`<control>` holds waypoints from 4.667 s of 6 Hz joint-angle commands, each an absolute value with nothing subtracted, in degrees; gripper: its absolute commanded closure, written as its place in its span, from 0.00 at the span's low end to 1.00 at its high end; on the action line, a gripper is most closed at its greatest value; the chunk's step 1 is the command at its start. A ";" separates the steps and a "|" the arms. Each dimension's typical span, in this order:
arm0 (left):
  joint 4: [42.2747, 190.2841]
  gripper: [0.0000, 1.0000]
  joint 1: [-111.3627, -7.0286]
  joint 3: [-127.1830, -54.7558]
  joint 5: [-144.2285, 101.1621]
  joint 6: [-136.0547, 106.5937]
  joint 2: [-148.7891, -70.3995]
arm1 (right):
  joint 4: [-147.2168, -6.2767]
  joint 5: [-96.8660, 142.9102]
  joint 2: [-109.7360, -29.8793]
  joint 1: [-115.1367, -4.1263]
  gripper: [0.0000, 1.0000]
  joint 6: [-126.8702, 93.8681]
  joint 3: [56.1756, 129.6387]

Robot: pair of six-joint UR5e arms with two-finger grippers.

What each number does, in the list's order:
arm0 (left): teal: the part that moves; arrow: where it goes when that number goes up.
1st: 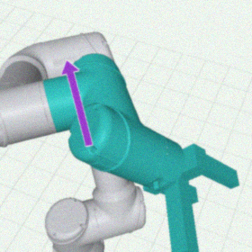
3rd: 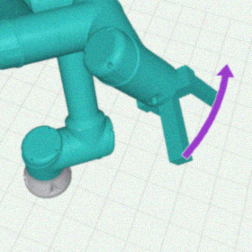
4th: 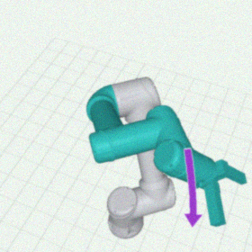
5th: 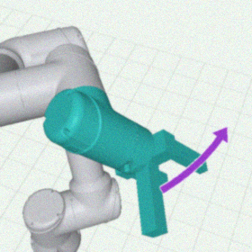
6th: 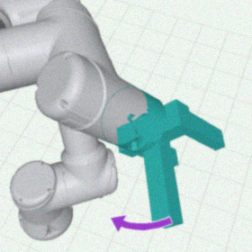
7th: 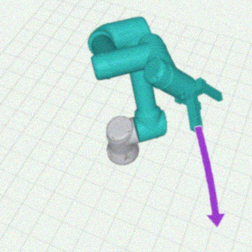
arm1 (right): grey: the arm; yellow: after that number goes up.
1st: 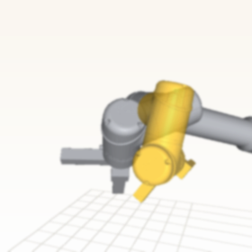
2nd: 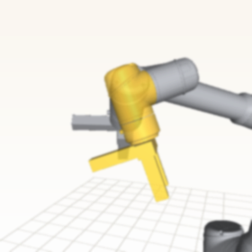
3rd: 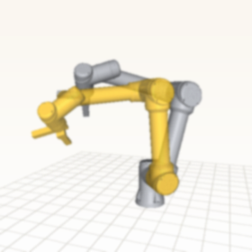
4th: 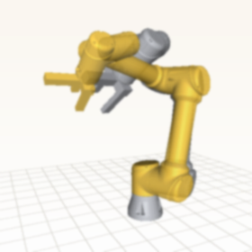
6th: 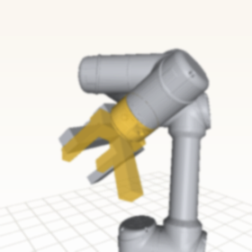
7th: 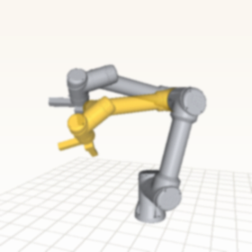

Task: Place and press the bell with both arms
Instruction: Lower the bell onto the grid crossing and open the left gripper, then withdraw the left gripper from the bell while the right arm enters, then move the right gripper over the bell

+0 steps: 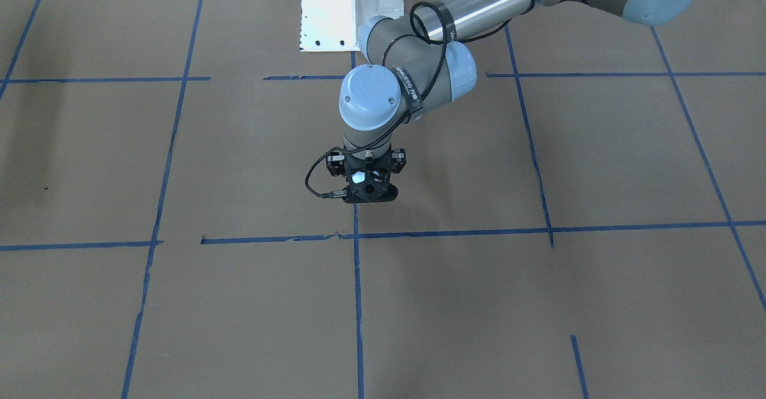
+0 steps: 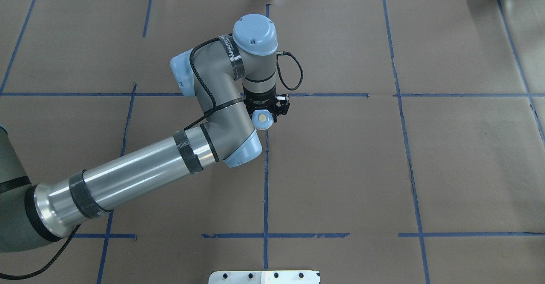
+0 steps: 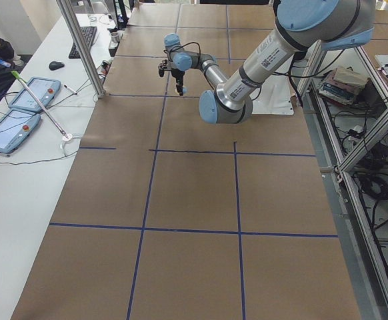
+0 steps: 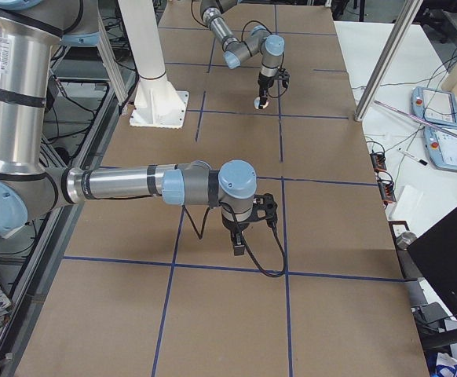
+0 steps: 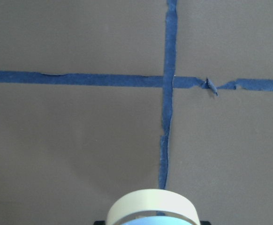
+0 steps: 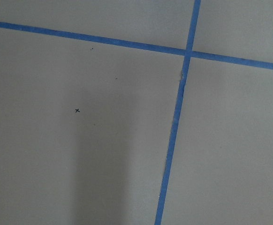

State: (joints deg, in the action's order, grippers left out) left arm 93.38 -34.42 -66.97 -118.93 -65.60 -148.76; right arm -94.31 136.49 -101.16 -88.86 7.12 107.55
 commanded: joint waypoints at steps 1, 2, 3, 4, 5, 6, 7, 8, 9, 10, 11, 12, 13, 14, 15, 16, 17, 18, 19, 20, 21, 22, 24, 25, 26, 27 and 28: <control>94.04 0.94 -34.19 -65.57 -118.83 -65.74 -149.32 | -94.31 136.49 -101.16 -88.86 0.00 7.12 107.49; 94.65 0.94 -34.19 -65.31 -118.83 -65.74 -149.41 | -94.31 136.49 -101.16 -88.86 0.00 7.03 107.49; 97.88 0.93 -34.02 -62.95 -118.74 -65.74 -149.50 | -94.22 136.41 -101.16 -88.86 0.00 7.03 107.40; 98.52 0.92 -33.84 -62.41 -118.74 -65.74 -149.59 | -94.22 136.49 -101.08 -88.86 0.00 7.03 107.32; 98.53 0.91 -33.49 -62.32 -118.65 -65.83 -149.50 | -94.22 136.49 -101.07 -88.86 0.00 7.03 107.31; 98.53 0.91 -33.14 -62.31 -118.65 -65.74 -149.50 | -94.22 136.49 -101.07 -88.86 0.00 7.03 107.31; 98.53 0.88 -32.96 -62.05 -118.65 -65.74 -149.50 | -94.22 136.49 -101.07 -88.86 0.00 7.03 107.31; 98.70 0.84 -32.96 -61.88 -118.65 -65.83 -149.50 | -94.22 136.49 -101.07 -88.86 0.00 7.03 107.31; 98.70 0.62 -32.96 -61.88 -118.65 -65.74 -149.50 | -94.22 136.49 -101.07 -88.86 0.00 6.94 107.31; 98.79 0.29 -32.96 -61.96 -118.65 -66.00 -149.50 | -94.22 136.49 -101.07 -88.86 0.00 6.51 107.31; 98.79 0.07 -32.96 -61.96 -118.65 -66.44 -149.50 | -94.22 136.58 -101.07 -88.86 0.00 6.42 107.40; 99.57 0.00 -32.96 -62.05 -118.65 -66.62 -149.59 | -94.22 136.58 -100.81 -88.86 0.00 6.33 107.40; 99.84 0.00 -33.13 -62.22 -118.65 -67.14 -149.50 | -94.22 136.58 -100.72 -88.86 0.00 6.07 107.40; 99.41 0.00 -33.66 -63.10 -118.83 -67.15 -149.50 | -94.22 136.67 -100.64 -88.86 0.00 6.06 107.49; 99.14 0.00 -35.05 -65.02 -119.26 -66.80 -148.89 | -94.22 137.10 -99.07 -88.86 0.00 6.06 107.75; 98.88 0.00 -35.59 -70.78 -119.27 -66.80 -144.28 | -94.31 137.20 -98.44 -88.86 0.00 6.06 107.84; 96.27 0.00 -37.16 -79.37 -119.27 -66.54 -138.23 | -94.22 138.94 -97.83 -88.86 0.00 4.85 108.36; 91.19 0.00 -39.00 -86.76 -119.18 -65.92 -134.25 | -94.22 140.70 -97.30 -88.07 0.00 2.22 110.02; 84.01 0.00 -40.68 -94.32 -119.27 -61.83 -130.64 | -94.22 140.36 -97.21 -83.37 0.01 -3.98 114.13; 78.98 0.00 -42.17 -100.14 -119.01 -56.13 -127.13 | -94.22 140.10 -93.81 -78.10 0.01 -13.35 116.69; 79.36 0.00 -45.58 -103.15 -119.44 -51.38 -122.83 | -94.22 140.01 -88.82 -73.61 0.01 -21.63 116.89; 80.24 0.00 -49.36 -104.05 -119.44 -44.63 -119.65 | -94.39 139.92 -82.42 -68.17 0.01 -28.93 116.63; 80.33 0.00 -60.67 -103.45 -123.97 -27.42 -112.19 | -94.57 134.07 -72.90 -58.06 0.00 -42.11 116.46; 80.25 0.00 -67.61 -102.75 -128.89 -18.81 -108.67 | -94.83 130.29 -69.29 -52.87 0.00 -47.32 116.19; 80.33 0.00 -73.50 -101.09 -130.94 -11.41 -104.37 | -96.05 126.77 -66.82 -48.82 0.00 -52.77 115.93; 80.16 0.00 -78.96 -98.20 -132.78 -4.99 -102.59 | -99.11 124.22 -63.84 -46.00 0.00 -54.47 116.01; 80.33 0.00 -84.15 -95.65 -133.24 2.56 -98.04 | -102.01 122.54 -59.98 -43.18 0.00 -58.06 115.84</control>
State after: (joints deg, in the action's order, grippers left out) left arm 80.25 -78.87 -98.16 -132.29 -4.67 -101.90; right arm -99.27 124.56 -63.51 -46.09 -54.76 115.96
